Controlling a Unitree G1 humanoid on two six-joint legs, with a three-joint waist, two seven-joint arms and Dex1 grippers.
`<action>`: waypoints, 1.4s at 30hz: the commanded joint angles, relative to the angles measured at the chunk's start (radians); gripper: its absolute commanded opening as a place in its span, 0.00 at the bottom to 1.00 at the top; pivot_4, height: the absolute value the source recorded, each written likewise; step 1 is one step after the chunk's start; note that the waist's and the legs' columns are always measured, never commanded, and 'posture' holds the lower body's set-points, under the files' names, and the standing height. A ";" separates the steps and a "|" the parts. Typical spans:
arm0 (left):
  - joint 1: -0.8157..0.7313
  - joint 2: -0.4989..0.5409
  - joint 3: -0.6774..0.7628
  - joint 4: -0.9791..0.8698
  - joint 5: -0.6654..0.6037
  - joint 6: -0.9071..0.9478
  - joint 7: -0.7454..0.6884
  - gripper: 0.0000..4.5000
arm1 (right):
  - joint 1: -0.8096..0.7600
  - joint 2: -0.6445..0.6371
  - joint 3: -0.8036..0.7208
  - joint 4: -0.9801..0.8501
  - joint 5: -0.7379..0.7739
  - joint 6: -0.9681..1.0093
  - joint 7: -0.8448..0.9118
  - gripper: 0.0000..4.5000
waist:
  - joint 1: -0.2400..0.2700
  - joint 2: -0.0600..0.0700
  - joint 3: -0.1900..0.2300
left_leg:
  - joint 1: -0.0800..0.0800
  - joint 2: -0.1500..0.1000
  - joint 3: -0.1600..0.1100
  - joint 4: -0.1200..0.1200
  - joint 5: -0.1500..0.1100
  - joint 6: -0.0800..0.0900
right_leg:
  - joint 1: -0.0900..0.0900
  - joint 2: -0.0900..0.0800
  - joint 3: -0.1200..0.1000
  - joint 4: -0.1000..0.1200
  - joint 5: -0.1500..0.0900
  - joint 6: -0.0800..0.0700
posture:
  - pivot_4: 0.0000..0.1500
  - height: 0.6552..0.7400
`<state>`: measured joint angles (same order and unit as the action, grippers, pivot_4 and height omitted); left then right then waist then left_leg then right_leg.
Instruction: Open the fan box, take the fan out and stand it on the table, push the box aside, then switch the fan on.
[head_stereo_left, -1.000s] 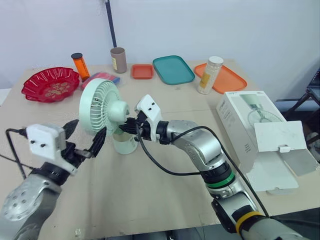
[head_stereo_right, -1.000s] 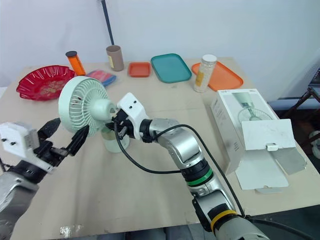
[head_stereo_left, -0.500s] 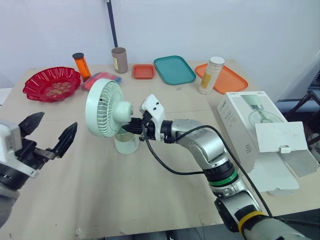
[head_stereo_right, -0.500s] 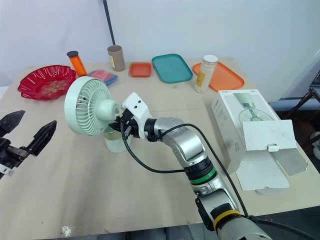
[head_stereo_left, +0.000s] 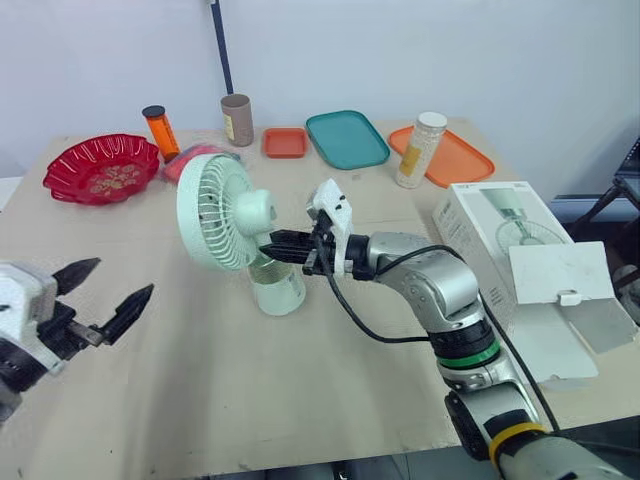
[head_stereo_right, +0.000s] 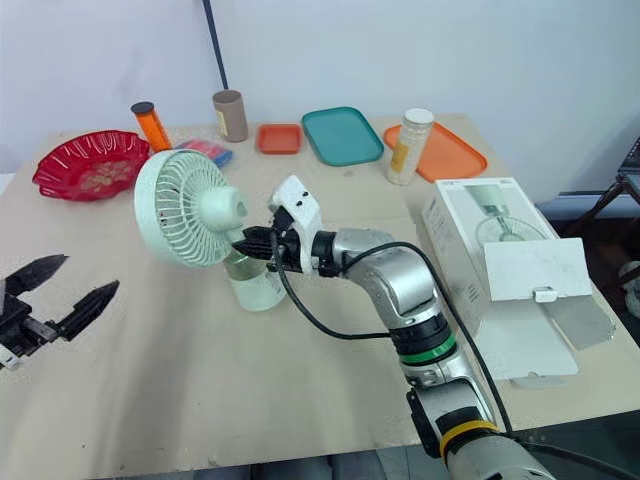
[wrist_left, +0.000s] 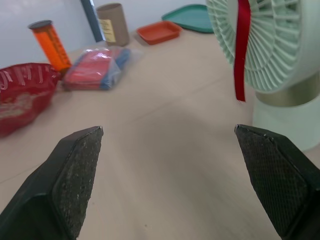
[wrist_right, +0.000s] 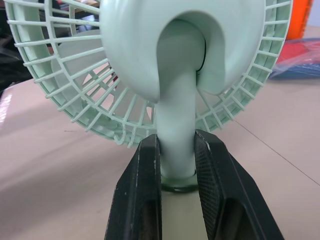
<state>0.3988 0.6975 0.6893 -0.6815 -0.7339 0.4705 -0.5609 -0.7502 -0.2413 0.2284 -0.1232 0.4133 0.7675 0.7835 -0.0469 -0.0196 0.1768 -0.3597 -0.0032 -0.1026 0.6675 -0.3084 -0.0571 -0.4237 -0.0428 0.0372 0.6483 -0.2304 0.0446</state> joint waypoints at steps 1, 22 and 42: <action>-0.030 0.027 -0.064 0.060 0.087 -0.087 -0.087 1.00 | 0.008 -0.025 -0.025 -0.095 0.051 -0.035 0.057 0.08 | 0.000 0.000 0.000 | 0.000 0.000 0.000 0.000 0.000 0.000 | 0.000 0.000 0.000 0.000 0.000 0.000 | 1.00 1.00; -0.156 0.032 -0.172 0.078 0.111 -0.047 -0.136 1.00 | 0.244 -0.185 -0.035 -0.245 0.079 -0.130 0.136 0.08 | 0.001 -0.001 0.000 | 0.000 0.000 0.001 0.001 0.000 0.001 | 0.001 0.000 0.000 0.000 0.000 0.000 | 1.00 1.00; -0.218 0.070 -0.399 0.145 0.154 -0.092 -0.347 1.00 | 0.265 -0.278 -0.053 -0.269 0.111 -0.108 0.147 0.08 | 0.002 -0.001 -0.001 | 0.000 0.000 0.000 0.002 0.000 0.001 | 0.002 0.000 0.000 0.000 0.000 0.000 | 1.00 1.00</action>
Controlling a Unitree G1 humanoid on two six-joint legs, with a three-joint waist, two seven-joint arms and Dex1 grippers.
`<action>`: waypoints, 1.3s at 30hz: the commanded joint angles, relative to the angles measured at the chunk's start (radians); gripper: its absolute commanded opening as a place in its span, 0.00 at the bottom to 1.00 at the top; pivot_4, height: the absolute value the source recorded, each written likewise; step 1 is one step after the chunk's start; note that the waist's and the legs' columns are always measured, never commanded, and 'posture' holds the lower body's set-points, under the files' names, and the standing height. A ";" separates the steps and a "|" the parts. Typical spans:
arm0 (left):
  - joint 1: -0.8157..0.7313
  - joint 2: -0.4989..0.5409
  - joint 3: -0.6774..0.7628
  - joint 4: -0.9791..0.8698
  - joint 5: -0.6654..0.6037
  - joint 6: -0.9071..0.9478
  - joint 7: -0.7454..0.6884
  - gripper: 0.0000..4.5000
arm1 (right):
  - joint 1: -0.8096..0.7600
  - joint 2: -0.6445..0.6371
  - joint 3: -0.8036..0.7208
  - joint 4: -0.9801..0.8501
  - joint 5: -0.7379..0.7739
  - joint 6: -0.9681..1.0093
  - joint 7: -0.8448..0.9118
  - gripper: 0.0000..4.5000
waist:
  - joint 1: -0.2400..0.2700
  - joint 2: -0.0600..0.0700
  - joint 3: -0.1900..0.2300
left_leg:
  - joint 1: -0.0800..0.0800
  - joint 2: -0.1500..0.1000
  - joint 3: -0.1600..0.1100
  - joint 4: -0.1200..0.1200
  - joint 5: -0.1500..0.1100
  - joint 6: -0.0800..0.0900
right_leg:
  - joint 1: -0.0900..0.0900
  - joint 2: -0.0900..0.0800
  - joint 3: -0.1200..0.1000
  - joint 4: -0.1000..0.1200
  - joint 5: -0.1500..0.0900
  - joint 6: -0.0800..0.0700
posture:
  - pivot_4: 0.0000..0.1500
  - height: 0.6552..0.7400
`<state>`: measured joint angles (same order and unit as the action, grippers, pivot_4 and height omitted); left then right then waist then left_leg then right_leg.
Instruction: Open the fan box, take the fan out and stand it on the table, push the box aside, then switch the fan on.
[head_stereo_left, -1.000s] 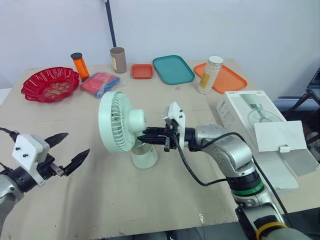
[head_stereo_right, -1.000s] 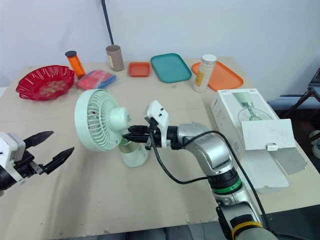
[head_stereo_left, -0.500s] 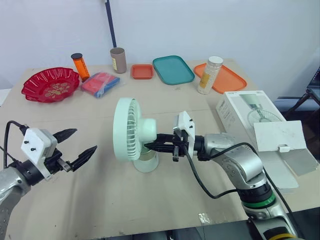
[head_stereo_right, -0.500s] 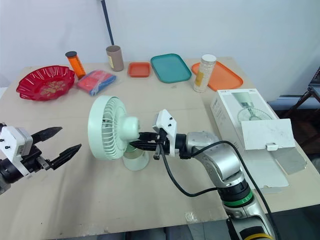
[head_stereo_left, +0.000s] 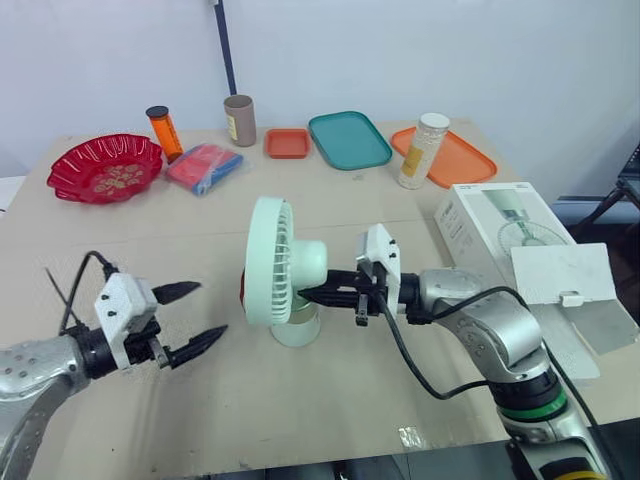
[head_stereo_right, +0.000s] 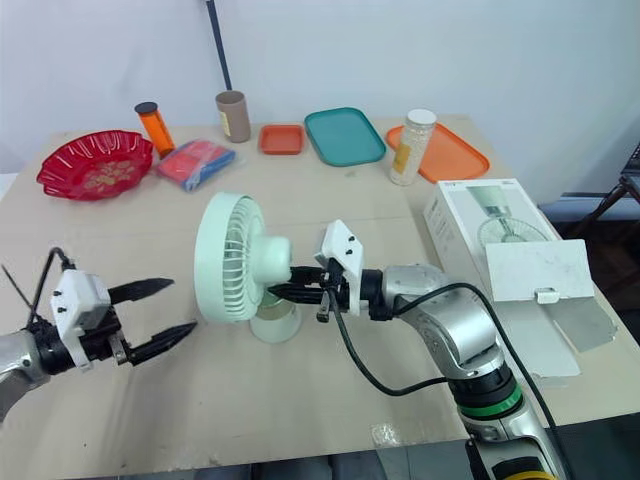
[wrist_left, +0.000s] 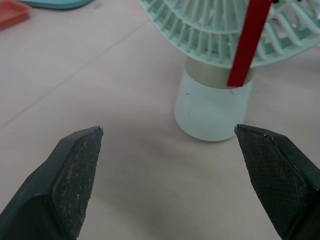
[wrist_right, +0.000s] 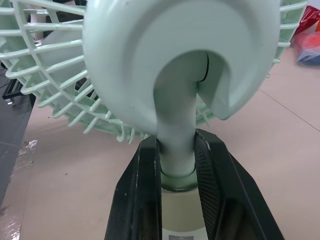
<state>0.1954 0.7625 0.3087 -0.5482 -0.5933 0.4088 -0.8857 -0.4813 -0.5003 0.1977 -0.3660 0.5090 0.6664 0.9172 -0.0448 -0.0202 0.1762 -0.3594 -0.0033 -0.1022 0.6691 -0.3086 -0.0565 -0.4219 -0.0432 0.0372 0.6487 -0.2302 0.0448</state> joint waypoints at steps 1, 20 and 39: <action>-0.018 0.000 -0.027 0.018 0.018 -0.034 -0.023 1.00 | -0.004 -0.024 -0.026 -0.029 0.021 -0.004 0.017 0.08 | 0.000 0.000 0.000 | 0.000 0.000 0.000 0.000 0.000 0.000 | 0.000 0.000 0.000 0.000 0.000 0.000 | 1.00 1.00; -0.068 -0.066 -0.134 0.014 0.030 -0.029 0.013 0.89 | -0.030 -0.088 -0.068 -0.072 0.122 0.045 0.065 0.08 | 0.001 0.000 0.000 | 0.000 0.000 0.000 0.001 0.000 0.001 | 0.000 0.000 0.000 0.000 0.000 0.000 | 1.00 1.00; -0.067 -0.076 -0.166 -0.008 0.023 -0.006 0.013 0.89 | 0.066 -0.158 -0.042 -0.122 0.082 -0.046 0.113 0.08 | 0.001 0.000 0.000 | 0.000 0.000 0.000 0.001 0.000 0.001 | 0.001 0.000 0.000 0.000 0.000 0.000 | 1.00 1.00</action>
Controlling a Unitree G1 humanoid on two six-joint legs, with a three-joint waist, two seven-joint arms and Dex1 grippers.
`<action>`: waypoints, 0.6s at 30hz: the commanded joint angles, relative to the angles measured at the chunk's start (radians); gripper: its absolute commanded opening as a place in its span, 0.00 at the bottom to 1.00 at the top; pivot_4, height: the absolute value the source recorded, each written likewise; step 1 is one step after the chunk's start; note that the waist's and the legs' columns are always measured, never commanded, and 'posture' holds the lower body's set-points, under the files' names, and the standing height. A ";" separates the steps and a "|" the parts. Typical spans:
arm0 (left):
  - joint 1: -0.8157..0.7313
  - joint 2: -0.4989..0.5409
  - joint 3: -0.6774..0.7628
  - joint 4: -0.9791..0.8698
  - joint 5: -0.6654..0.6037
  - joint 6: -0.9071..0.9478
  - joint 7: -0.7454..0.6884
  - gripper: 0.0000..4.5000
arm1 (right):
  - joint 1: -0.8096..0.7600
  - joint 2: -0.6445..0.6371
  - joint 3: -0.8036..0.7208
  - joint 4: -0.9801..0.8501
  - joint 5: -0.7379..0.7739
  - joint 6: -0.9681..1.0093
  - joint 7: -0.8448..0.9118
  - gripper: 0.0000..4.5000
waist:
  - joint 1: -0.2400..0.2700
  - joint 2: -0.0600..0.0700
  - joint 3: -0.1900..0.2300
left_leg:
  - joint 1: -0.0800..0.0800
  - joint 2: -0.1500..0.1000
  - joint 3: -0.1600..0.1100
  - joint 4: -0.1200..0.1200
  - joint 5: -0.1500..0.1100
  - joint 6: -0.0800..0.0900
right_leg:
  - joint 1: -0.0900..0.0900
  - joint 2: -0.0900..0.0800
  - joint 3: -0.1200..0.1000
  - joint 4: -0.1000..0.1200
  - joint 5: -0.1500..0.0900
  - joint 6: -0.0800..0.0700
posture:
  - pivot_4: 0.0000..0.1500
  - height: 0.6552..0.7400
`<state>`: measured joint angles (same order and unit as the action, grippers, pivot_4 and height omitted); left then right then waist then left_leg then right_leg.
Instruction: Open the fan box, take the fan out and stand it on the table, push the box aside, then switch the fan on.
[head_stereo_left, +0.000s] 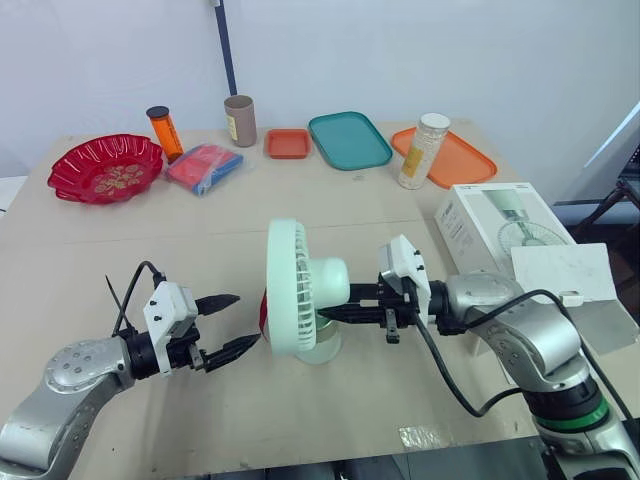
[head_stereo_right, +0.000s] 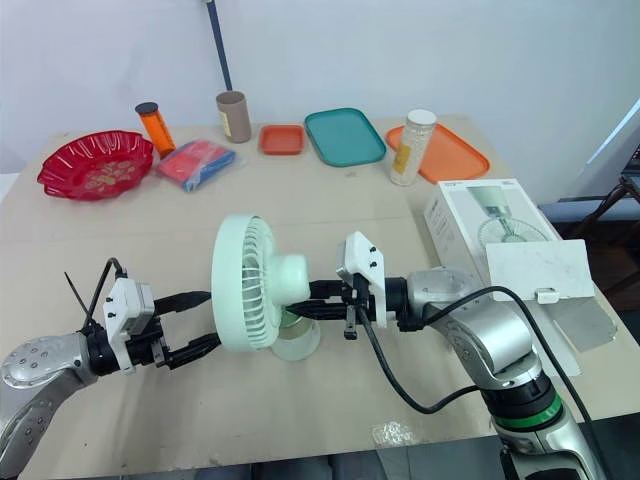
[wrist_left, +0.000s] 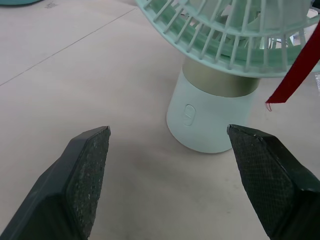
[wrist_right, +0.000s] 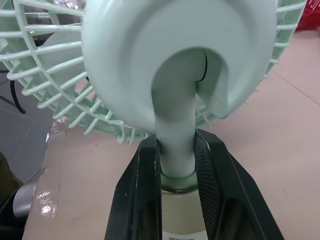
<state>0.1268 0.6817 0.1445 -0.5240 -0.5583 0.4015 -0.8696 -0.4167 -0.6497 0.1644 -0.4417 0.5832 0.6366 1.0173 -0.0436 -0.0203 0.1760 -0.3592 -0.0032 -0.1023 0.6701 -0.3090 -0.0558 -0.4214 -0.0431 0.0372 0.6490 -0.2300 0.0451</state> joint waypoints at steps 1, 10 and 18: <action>-0.003 0.008 -0.010 -0.026 -0.013 0.002 -0.013 0.89 | 0.002 -0.009 -0.007 -0.045 0.006 -0.020 0.013 0.08 | 0.000 0.000 0.000 | 0.000 0.000 0.000 0.000 0.000 0.000 | 0.000 0.000 0.000 0.000 0.000 0.000 | 1.00 1.00; -0.062 0.011 -0.103 0.037 -0.002 0.009 -0.092 0.47 | 0.000 -0.019 0.000 -0.043 -0.013 -0.039 0.023 0.08 | 0.000 0.000 0.000 | 0.000 0.000 0.000 0.000 0.000 0.000 | 0.000 0.000 0.000 0.000 0.000 0.000 | 1.00 1.00; -0.117 -0.021 -0.146 0.108 0.037 -0.015 -0.089 0.01 | 0.004 -0.036 0.006 -0.039 -0.029 -0.065 0.045 0.08 | 0.000 0.000 0.000 | 0.001 0.000 0.000 0.000 0.000 0.000 | 0.001 0.000 0.000 0.000 0.000 0.000 | 1.00 1.00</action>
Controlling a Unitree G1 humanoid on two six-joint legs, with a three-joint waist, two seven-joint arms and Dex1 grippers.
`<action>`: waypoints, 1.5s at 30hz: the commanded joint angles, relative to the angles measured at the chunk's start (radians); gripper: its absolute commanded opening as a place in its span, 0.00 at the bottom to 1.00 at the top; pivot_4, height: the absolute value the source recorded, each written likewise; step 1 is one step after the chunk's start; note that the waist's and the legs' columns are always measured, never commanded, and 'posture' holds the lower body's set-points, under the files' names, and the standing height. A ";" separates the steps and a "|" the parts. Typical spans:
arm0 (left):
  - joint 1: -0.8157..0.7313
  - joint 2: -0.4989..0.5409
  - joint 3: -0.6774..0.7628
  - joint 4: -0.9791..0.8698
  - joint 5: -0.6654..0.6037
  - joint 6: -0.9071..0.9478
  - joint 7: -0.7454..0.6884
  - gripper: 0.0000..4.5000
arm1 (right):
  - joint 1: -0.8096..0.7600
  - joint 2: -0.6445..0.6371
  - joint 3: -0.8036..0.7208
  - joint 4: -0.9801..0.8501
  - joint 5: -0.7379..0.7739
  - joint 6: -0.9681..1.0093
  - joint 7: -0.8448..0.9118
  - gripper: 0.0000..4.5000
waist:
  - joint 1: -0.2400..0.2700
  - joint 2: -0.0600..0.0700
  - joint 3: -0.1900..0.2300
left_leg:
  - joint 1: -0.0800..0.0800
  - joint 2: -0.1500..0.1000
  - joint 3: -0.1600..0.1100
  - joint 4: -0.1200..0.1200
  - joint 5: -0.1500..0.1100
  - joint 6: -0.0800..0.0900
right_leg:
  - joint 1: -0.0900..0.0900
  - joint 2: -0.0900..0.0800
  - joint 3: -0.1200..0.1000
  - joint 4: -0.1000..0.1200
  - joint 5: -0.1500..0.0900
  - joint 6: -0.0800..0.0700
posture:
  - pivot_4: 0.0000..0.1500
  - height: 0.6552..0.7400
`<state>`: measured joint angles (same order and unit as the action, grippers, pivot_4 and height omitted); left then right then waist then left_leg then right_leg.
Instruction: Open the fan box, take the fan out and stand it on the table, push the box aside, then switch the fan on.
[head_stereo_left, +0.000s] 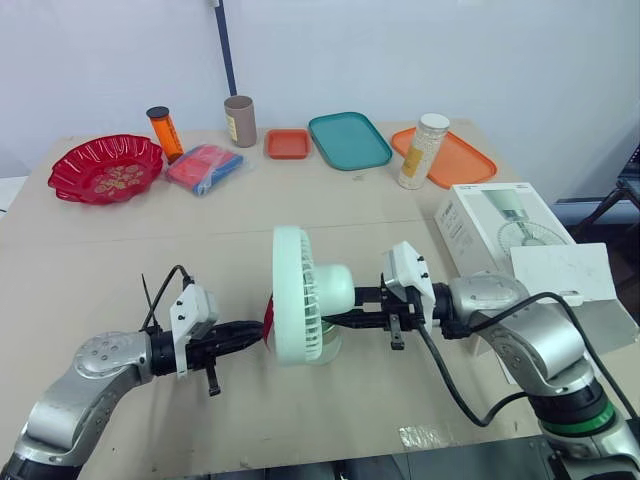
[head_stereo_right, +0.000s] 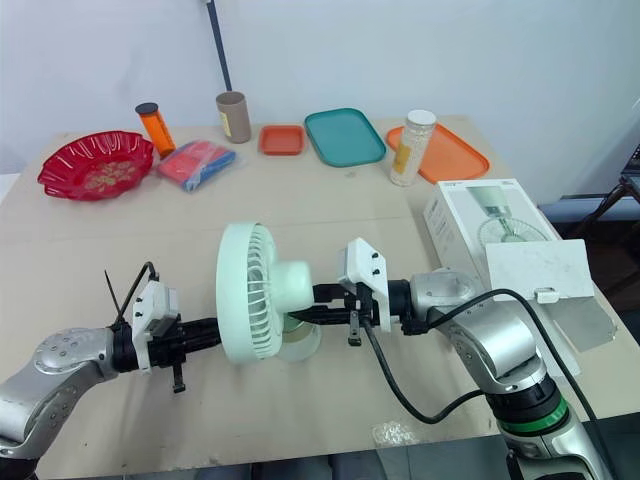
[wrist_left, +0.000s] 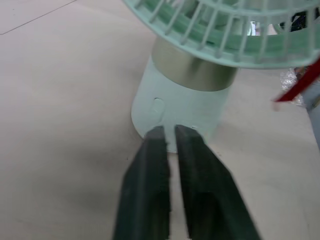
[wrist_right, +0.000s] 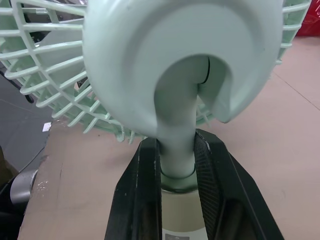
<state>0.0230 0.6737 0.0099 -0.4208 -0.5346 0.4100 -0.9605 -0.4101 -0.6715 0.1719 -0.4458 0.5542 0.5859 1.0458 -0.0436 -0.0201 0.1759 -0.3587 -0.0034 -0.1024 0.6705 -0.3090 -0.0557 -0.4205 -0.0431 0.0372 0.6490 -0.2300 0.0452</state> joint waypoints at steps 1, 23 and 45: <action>-0.017 -0.019 -0.018 0.007 0.018 -0.025 0.005 0.01 | -0.003 -0.017 -0.001 -0.035 -0.001 -0.016 0.020 0.08 | 0.000 0.000 0.000 | 0.000 0.000 0.000 0.000 0.000 0.000 | 0.000 0.000 0.000 0.000 0.000 0.000 | 1.00 1.00; -0.112 -0.108 -0.112 0.085 0.099 -0.047 0.032 0.01 | -0.018 -0.017 0.016 -0.025 -0.024 -0.016 0.021 0.08 | 0.002 0.000 -0.001 | 0.002 0.000 0.000 0.000 0.000 0.000 | 0.002 0.000 0.000 0.000 0.000 0.000 | 1.00 1.00; -0.110 -0.133 -0.134 0.091 0.111 -0.050 0.028 0.01 | -0.026 -0.006 0.026 -0.025 -0.031 -0.008 -0.005 0.08 | 0.005 0.001 -0.001 | 0.002 0.000 0.000 0.000 0.000 0.000 | 0.002 0.000 0.000 0.000 0.000 0.000 | 1.00 1.00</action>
<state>-0.0904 0.5429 -0.1184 -0.3029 -0.4133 0.3697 -0.9231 -0.4286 -0.6765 0.1924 -0.4458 0.5290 0.5762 1.0435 -0.0381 -0.0193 0.1749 -0.3564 -0.0036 -0.1026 0.6710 -0.3090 -0.0556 -0.4180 -0.0432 0.0372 0.6490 -0.2299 0.0454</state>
